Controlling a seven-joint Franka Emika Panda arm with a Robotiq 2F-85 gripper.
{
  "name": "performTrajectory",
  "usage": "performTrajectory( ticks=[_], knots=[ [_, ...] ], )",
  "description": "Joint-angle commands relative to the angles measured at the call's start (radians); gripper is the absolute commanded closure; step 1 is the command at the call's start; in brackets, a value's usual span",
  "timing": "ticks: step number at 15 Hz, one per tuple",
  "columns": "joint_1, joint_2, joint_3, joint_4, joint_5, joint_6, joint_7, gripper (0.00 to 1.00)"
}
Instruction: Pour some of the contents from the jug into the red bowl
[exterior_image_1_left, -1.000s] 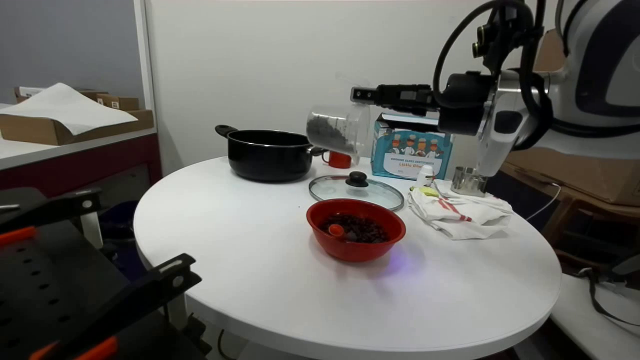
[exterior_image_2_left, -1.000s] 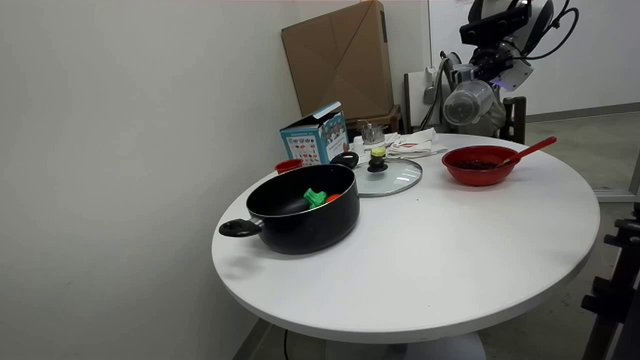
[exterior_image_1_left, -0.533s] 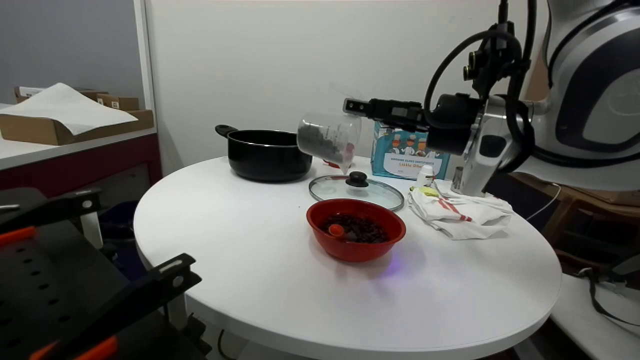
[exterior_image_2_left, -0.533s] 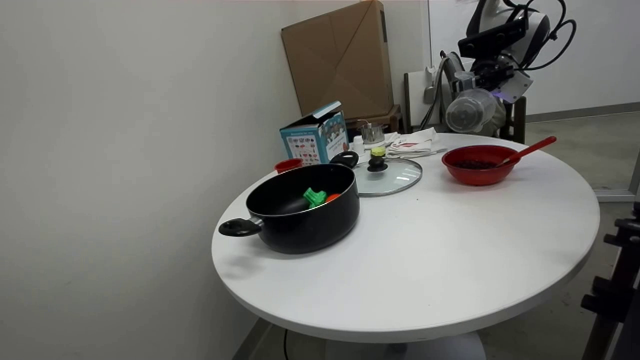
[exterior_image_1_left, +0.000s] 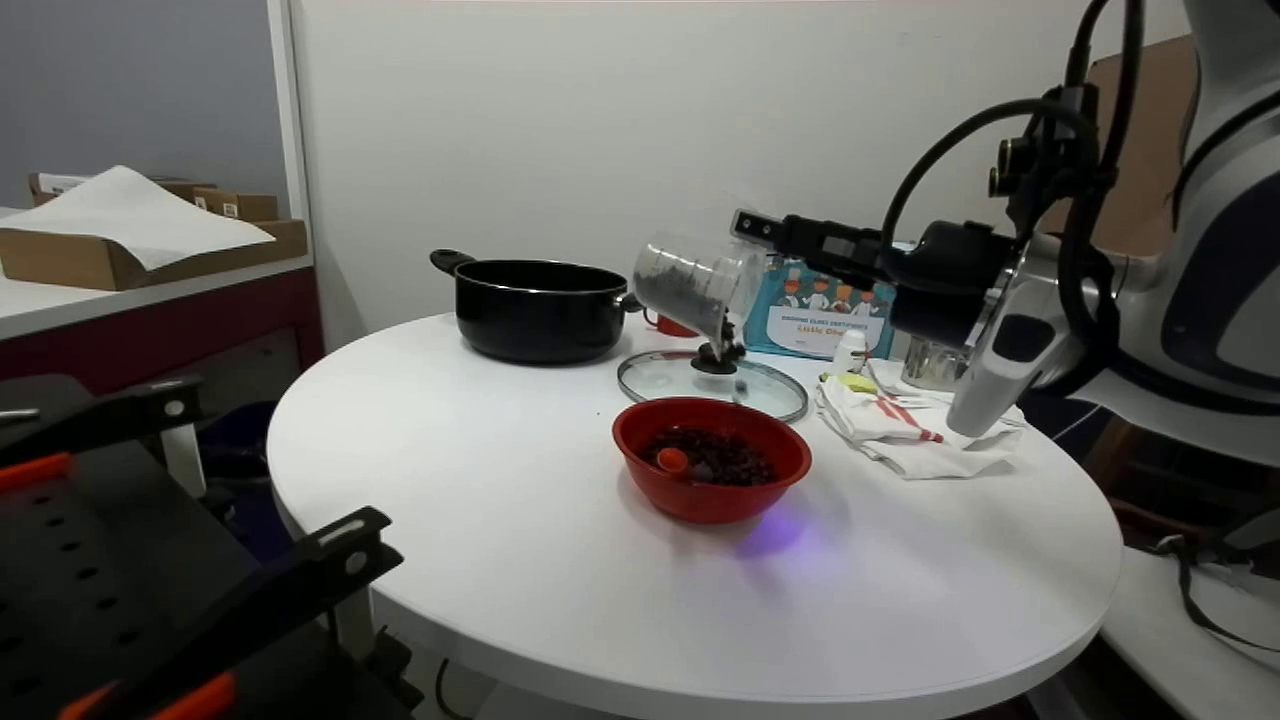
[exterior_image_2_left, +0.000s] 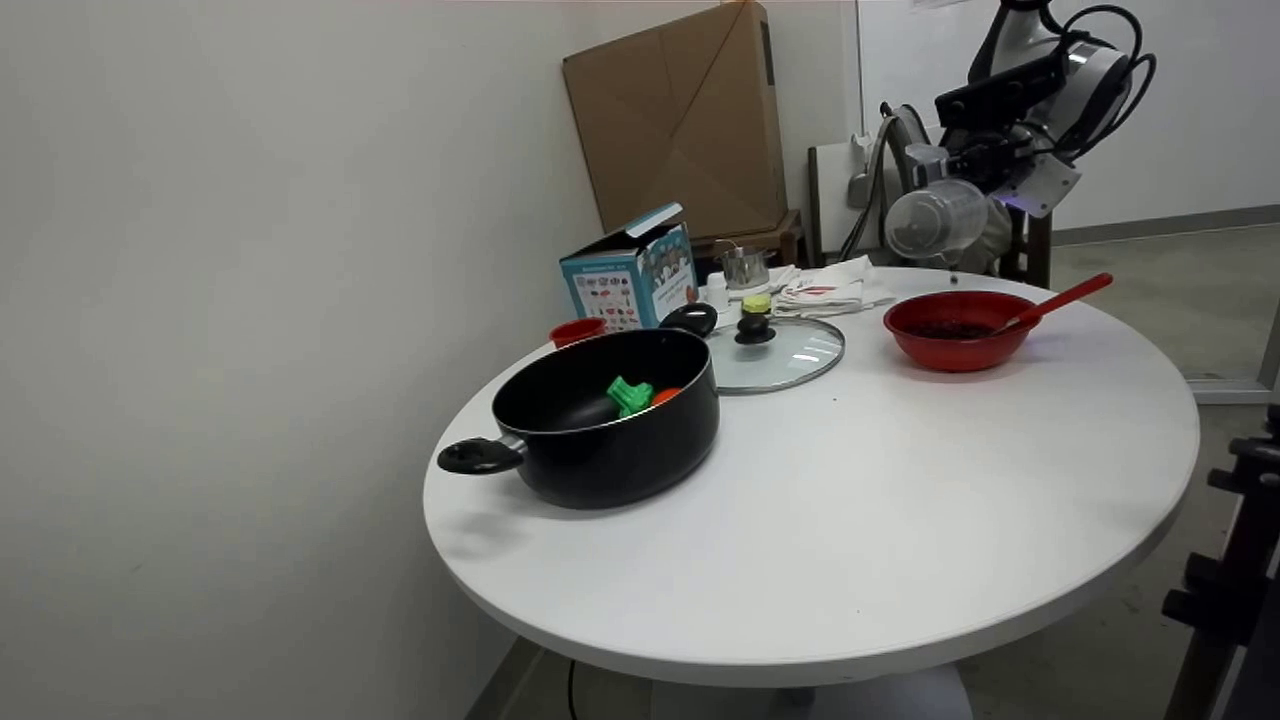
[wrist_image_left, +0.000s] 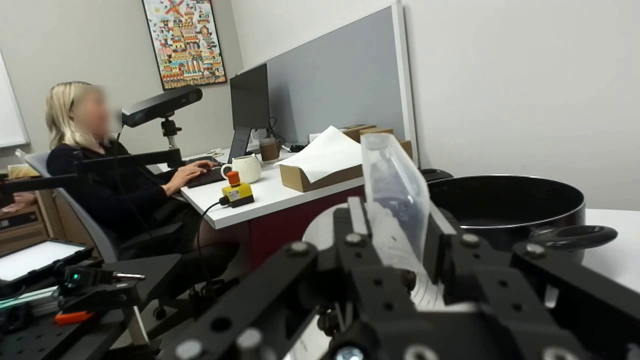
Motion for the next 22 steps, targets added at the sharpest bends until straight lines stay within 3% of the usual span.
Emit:
performTrajectory(
  ticks=[1,11,17,22],
  knots=[
    [-0.005,0.037,0.012,0.049,0.05,-0.037,0.047,0.92],
    [0.04,0.016,0.007,0.058,0.031,-0.01,0.043,0.92],
    [0.088,-0.016,-0.039,0.111,-0.07,0.085,0.023,0.91],
    [0.146,-0.093,-0.057,0.128,-0.232,0.194,-0.023,0.91]
  ],
)
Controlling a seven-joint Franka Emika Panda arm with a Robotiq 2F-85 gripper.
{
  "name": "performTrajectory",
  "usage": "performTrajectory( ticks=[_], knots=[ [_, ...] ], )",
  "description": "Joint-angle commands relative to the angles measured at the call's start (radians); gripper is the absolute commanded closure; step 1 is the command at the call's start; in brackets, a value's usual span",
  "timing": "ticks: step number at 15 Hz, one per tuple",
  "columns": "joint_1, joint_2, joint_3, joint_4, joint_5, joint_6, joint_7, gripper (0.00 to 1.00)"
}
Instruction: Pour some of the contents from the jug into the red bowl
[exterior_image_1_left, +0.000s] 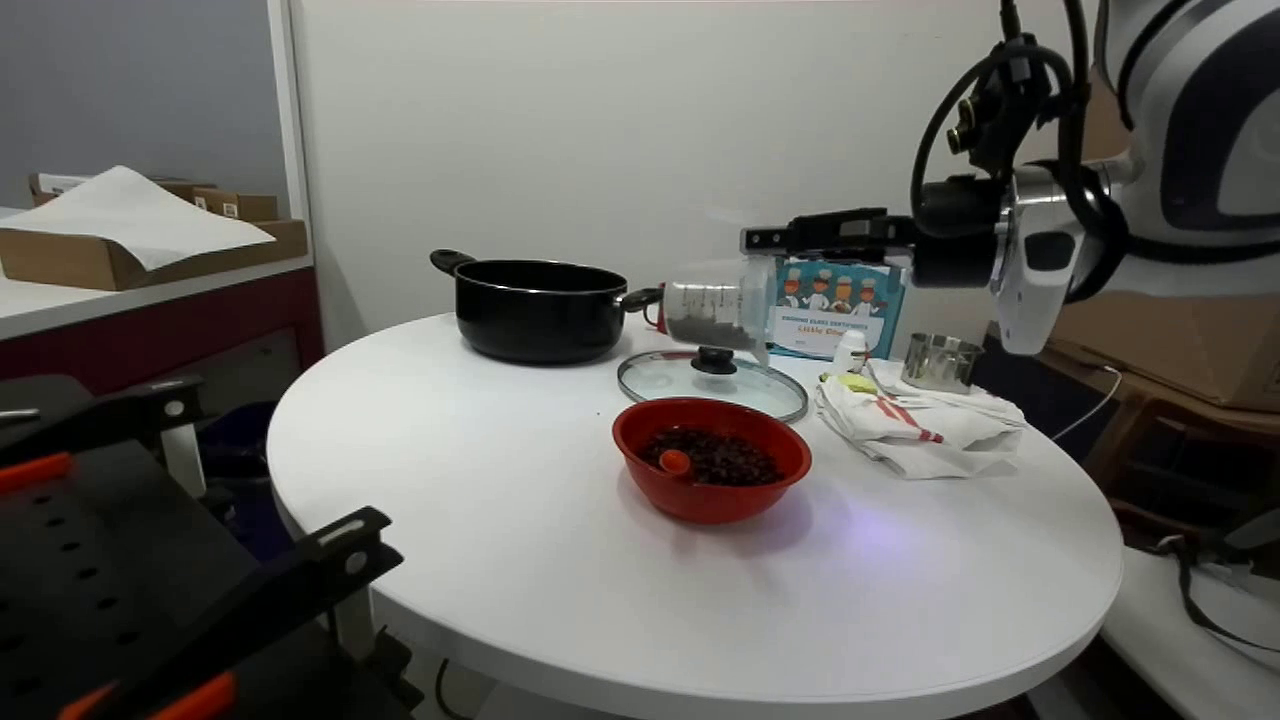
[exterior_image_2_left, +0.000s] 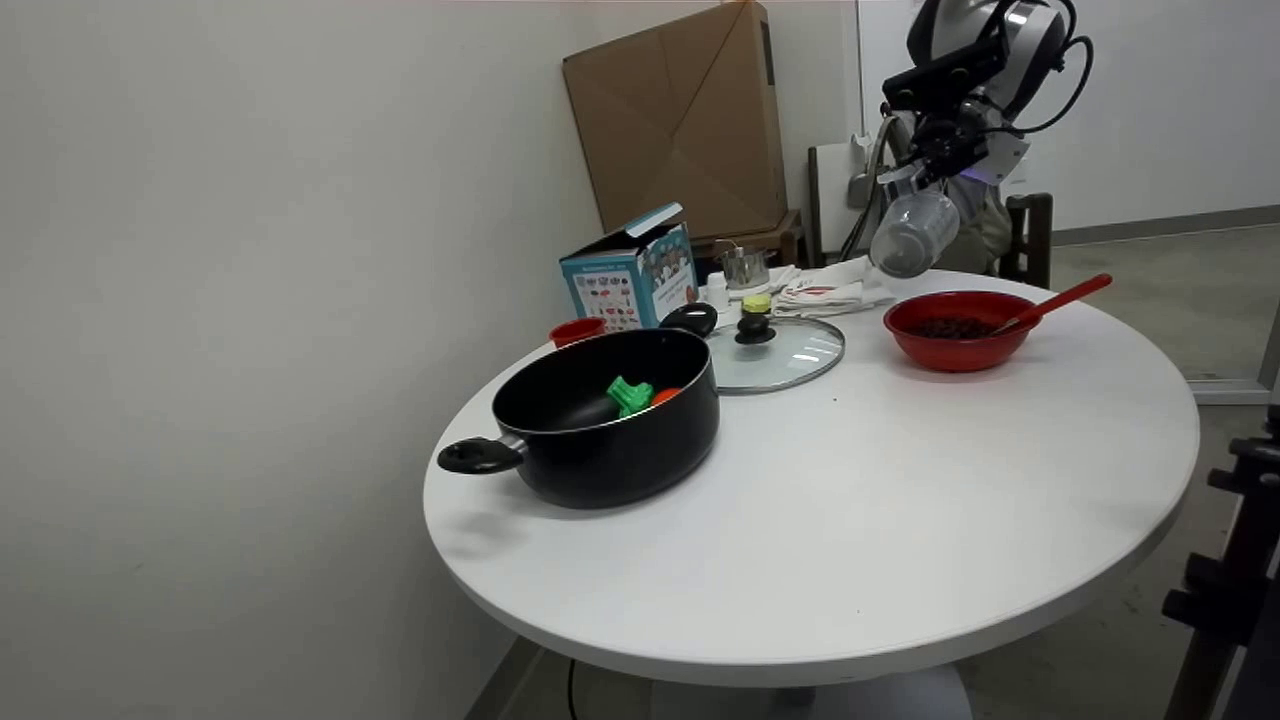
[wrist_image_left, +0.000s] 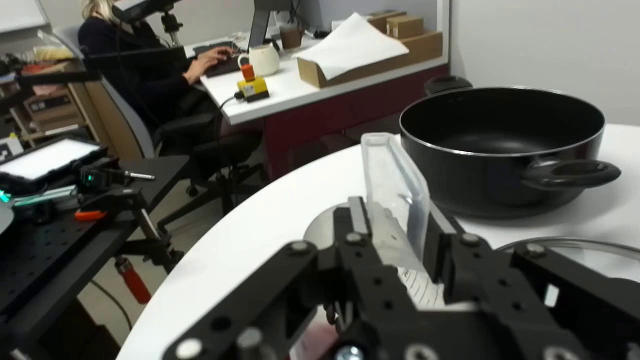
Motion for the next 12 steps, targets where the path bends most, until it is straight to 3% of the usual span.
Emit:
performTrajectory(
  ticks=[1,3,8,9,12],
  knots=[
    [0.052,-0.073,-0.018,-0.003,-0.119,0.074,-0.05,0.91],
    [0.084,-0.124,-0.016,-0.035,-0.194,0.123,-0.08,0.91],
    [0.239,-0.288,-0.059,-0.199,-0.346,0.288,-0.185,0.91],
    [0.242,-0.328,-0.023,-0.235,-0.399,0.339,-0.191,0.91],
    [0.324,-0.456,0.0,-0.38,-0.516,0.487,-0.215,0.91]
  ],
)
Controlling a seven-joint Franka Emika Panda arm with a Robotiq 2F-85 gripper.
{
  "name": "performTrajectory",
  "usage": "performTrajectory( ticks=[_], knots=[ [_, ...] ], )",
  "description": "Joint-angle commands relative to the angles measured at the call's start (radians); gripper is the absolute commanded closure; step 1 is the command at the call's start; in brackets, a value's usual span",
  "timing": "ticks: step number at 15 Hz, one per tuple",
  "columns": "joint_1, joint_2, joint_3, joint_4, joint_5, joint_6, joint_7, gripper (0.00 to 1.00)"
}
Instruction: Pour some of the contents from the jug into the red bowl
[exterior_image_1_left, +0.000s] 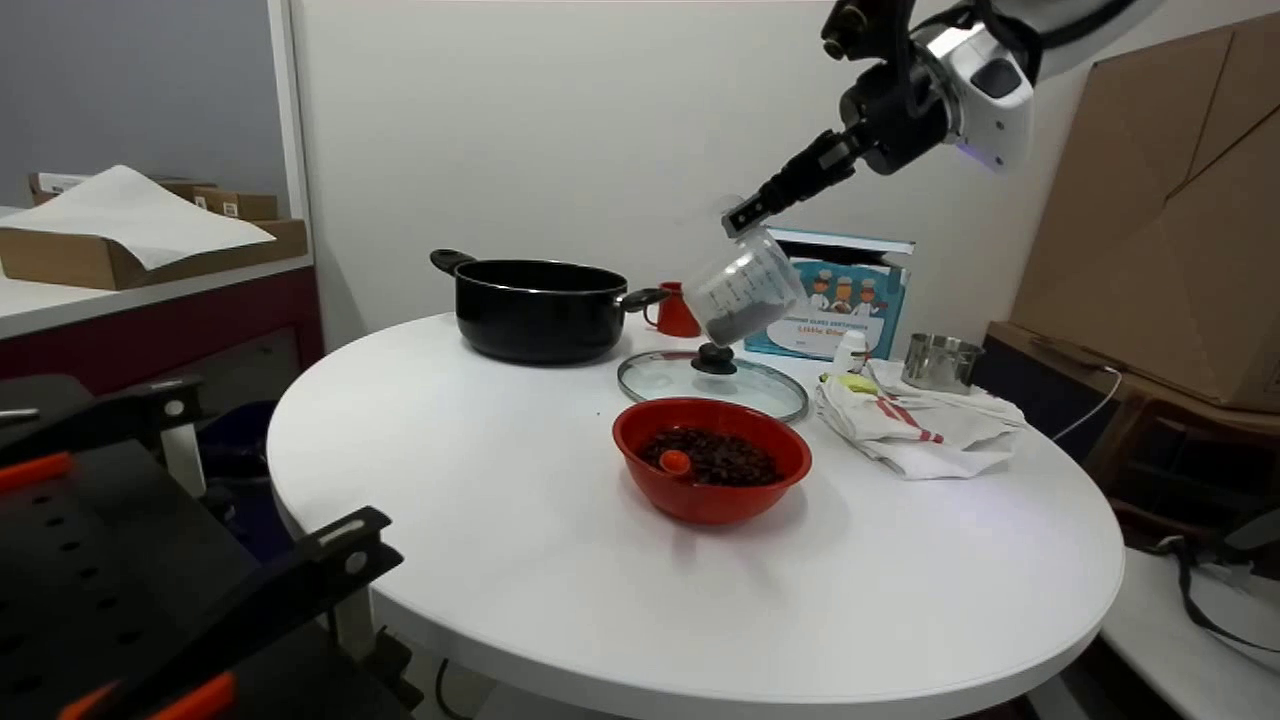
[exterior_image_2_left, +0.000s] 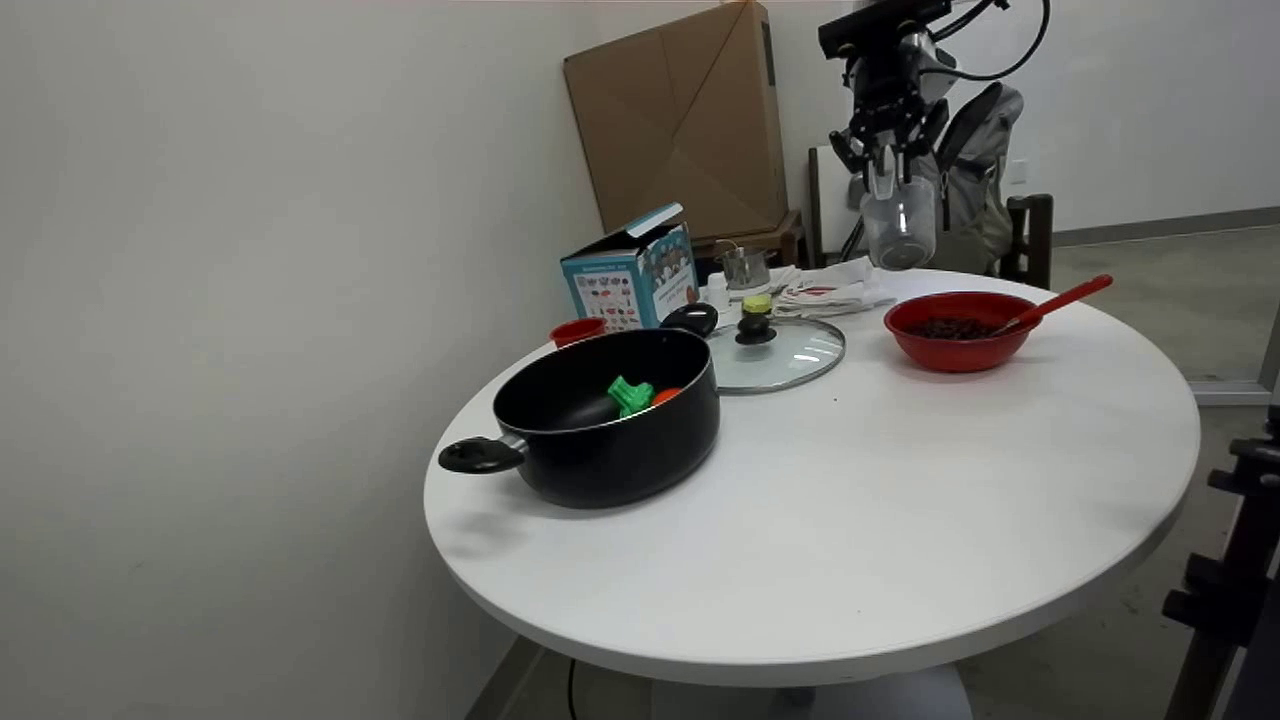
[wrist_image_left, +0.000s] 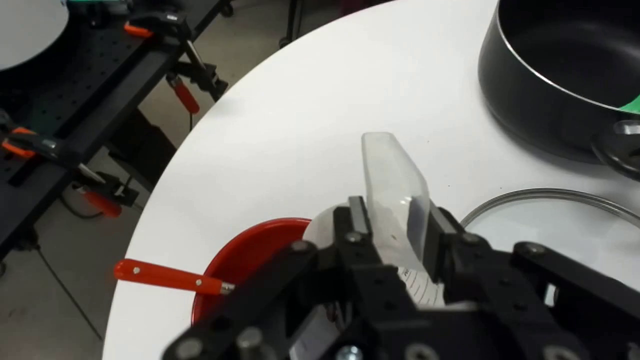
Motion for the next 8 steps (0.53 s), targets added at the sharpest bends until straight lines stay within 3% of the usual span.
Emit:
performTrajectory(
  ticks=[1,8],
  knots=[
    [0.094,-0.202,0.035,-0.241,-0.144,0.194,-0.05,0.91],
    [0.218,-0.448,0.143,-0.579,-0.381,0.555,-0.066,0.91]
  ],
)
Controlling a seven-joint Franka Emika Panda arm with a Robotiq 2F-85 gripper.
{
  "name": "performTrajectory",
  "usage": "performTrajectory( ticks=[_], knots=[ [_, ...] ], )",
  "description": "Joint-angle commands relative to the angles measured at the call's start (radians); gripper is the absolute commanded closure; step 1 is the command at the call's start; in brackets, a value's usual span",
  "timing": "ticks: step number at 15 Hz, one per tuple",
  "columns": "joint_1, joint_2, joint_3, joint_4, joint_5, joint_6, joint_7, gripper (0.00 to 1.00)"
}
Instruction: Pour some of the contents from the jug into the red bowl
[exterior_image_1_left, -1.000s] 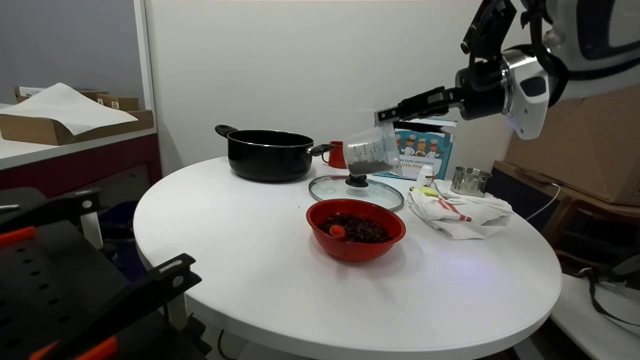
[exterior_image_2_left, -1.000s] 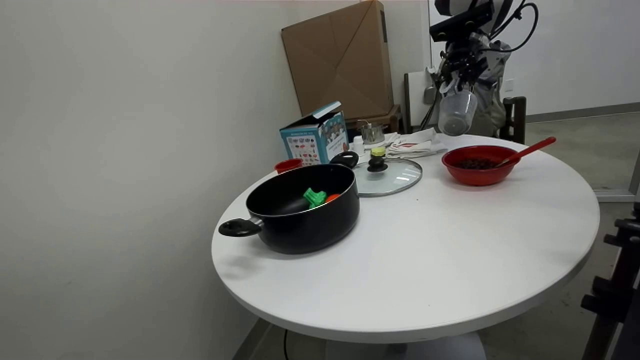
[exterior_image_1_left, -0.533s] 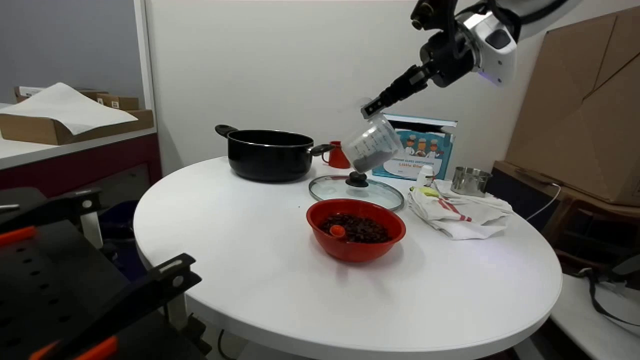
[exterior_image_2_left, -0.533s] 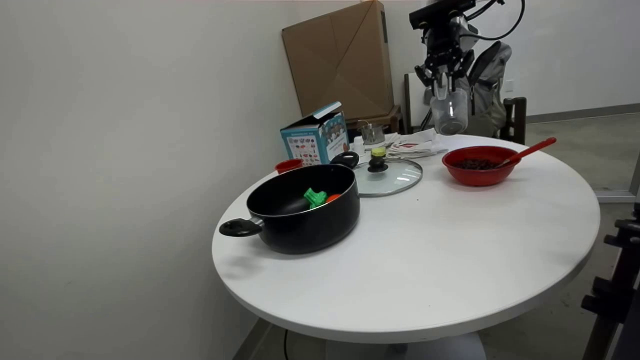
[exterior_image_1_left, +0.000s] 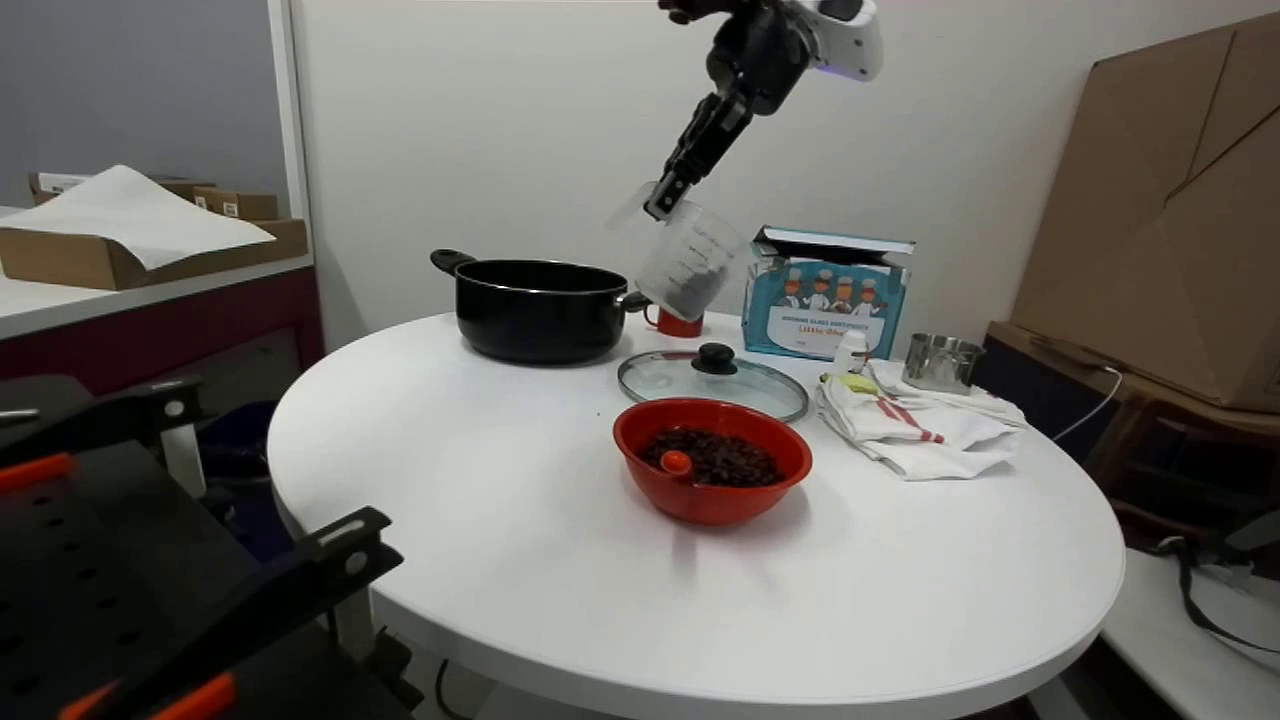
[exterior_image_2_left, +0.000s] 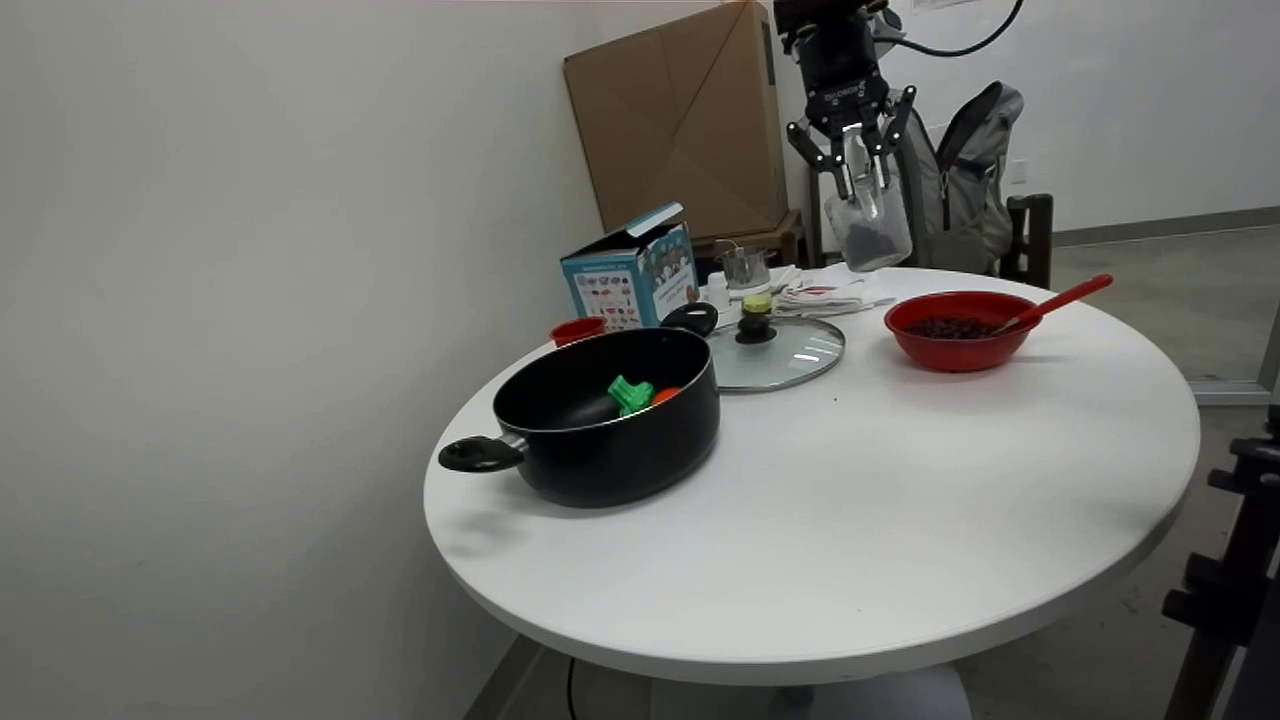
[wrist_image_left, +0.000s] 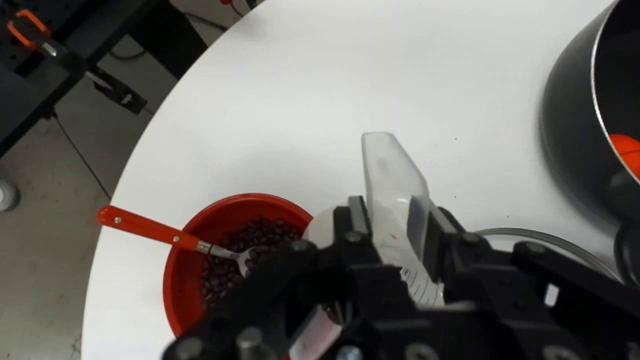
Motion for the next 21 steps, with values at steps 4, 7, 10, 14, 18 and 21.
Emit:
performTrajectory(
  ticks=[4,7,10,14,18,21],
  knots=[
    [0.072,-0.219,0.092,-0.416,-0.209,0.411,-0.043,0.91],
    [0.096,-0.287,0.13,-0.597,-0.298,0.606,-0.041,0.91],
    [0.124,-0.394,0.167,-0.777,-0.385,0.769,-0.02,0.91],
    [0.125,-0.462,0.218,-0.95,-0.461,1.023,-0.029,0.92],
    [0.102,-0.369,0.238,-0.964,-0.417,1.337,-0.076,0.92],
    [0.089,-0.314,0.246,-0.969,-0.378,1.474,-0.093,0.91]
  ],
)
